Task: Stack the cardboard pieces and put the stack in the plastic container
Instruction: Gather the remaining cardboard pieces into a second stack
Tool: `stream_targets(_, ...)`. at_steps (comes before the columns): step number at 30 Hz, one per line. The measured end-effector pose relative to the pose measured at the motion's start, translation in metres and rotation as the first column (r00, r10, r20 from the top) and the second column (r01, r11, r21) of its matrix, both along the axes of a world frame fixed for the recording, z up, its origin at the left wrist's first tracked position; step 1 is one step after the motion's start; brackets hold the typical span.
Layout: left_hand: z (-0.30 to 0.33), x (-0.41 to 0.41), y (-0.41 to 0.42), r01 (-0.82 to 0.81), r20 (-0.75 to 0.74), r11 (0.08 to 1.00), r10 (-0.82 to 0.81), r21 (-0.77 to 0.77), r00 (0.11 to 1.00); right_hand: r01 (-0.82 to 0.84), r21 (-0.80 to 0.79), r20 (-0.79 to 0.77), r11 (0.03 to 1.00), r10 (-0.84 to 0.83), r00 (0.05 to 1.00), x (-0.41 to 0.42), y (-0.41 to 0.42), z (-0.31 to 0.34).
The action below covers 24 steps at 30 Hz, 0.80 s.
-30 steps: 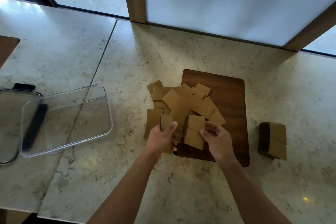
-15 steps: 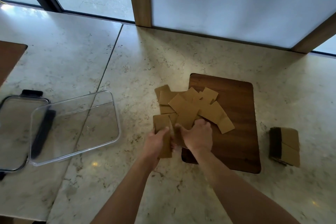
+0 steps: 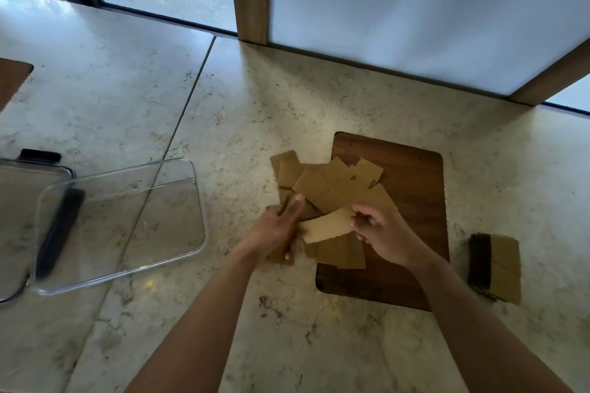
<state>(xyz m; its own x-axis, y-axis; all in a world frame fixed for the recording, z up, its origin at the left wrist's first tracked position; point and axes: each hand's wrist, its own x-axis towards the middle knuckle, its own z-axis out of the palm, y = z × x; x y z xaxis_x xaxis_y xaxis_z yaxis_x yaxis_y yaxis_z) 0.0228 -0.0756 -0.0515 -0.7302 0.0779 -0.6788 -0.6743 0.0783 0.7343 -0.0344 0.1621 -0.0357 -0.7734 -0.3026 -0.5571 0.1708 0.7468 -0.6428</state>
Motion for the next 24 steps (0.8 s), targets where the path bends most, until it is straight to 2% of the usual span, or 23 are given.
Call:
stream_targets(2,0.002,0.0,-0.003,0.2,0.035,0.977,-0.197,-0.07,0.98,-0.065,-0.035,-0.018,0.997,0.065,0.998,-0.013,-0.006,0.002)
stream_targets(3,0.003,0.001,-0.004,0.239,0.051,0.968,-0.236,-0.075,0.97,-0.089,-0.065,-0.005,0.994,0.089,0.996,-0.018,-0.013,0.005)
stream_targets(5,0.003,0.002,-0.004,0.192,0.064,0.981,-0.19,-0.015,0.98,-0.141,-0.172,0.056,0.975,0.152,0.987,-0.023,-0.032,0.006)
stream_targets(7,0.003,0.003,-0.002,0.014,0.122,0.994,-0.027,0.106,0.992,-0.127,-0.235,-0.005,0.964,0.13,0.992,-0.025,-0.051,-0.004)
stream_targets(9,0.003,0.002,-0.002,-0.243,0.216,0.947,0.198,0.208,0.956,-0.022,-0.065,-0.221,0.998,0.007,0.975,-0.032,-0.064,-0.022)
stream_targets(11,0.001,0.001,-0.006,-0.427,0.264,0.871,0.364,0.243,0.893,0.064,0.268,-0.342,0.961,0.033,0.939,-0.039,-0.07,-0.033)
stream_targets(12,-0.001,0.001,-0.009,-0.462,0.265,0.845,0.396,0.269,0.879,0.046,0.409,-0.347,0.911,0.109,0.932,-0.039,-0.072,-0.037)
stream_targets(13,-0.003,0.0,-0.01,-0.473,0.261,0.827,0.405,0.304,0.876,0.023,0.477,-0.35,0.879,0.166,0.922,-0.037,-0.072,-0.038)
stream_targets(14,-0.003,0.001,-0.011,-0.479,0.253,0.814,0.412,0.328,0.875,0.021,0.473,-0.363,0.881,0.174,0.915,-0.036,-0.072,-0.039)
stream_targets(16,-0.002,0.0,-0.013,-0.514,0.247,0.781,0.452,0.354,0.857,0.115,0.303,-0.399,0.946,0.016,0.917,-0.037,-0.067,-0.038)
stream_targets(18,0.001,-0.004,-0.01,-0.544,0.223,0.764,0.496,0.346,0.839,0.295,0.11,-0.319,0.949,-0.247,0.915,-0.041,-0.061,-0.028)
stream_targets(19,0.002,-0.008,-0.007,-0.539,0.194,0.782,0.503,0.312,0.842,0.407,0.013,-0.238,0.913,-0.392,0.888,-0.041,-0.058,-0.021)
stream_targets(21,0.002,-0.015,0.001,-0.498,0.118,0.842,0.484,0.208,0.867,0.609,-0.176,0.049,0.773,-0.611,0.79,-0.033,-0.059,-0.009)
stream_targets(22,0.002,-0.019,0.008,-0.459,0.095,0.876,0.45,0.146,0.888,0.649,-0.236,0.189,0.723,-0.621,0.76,-0.026,-0.061,-0.005)
stream_targets(23,0.003,-0.022,0.013,-0.423,0.088,0.901,0.416,0.094,0.905,0.638,-0.273,0.283,0.72,-0.574,0.769,-0.018,-0.064,-0.002)
stream_targets(24,0.003,-0.025,0.019,-0.4,0.101,0.913,0.393,0.075,0.914,0.589,-0.268,0.303,0.762,-0.513,0.803,-0.011,-0.064,-0.004)
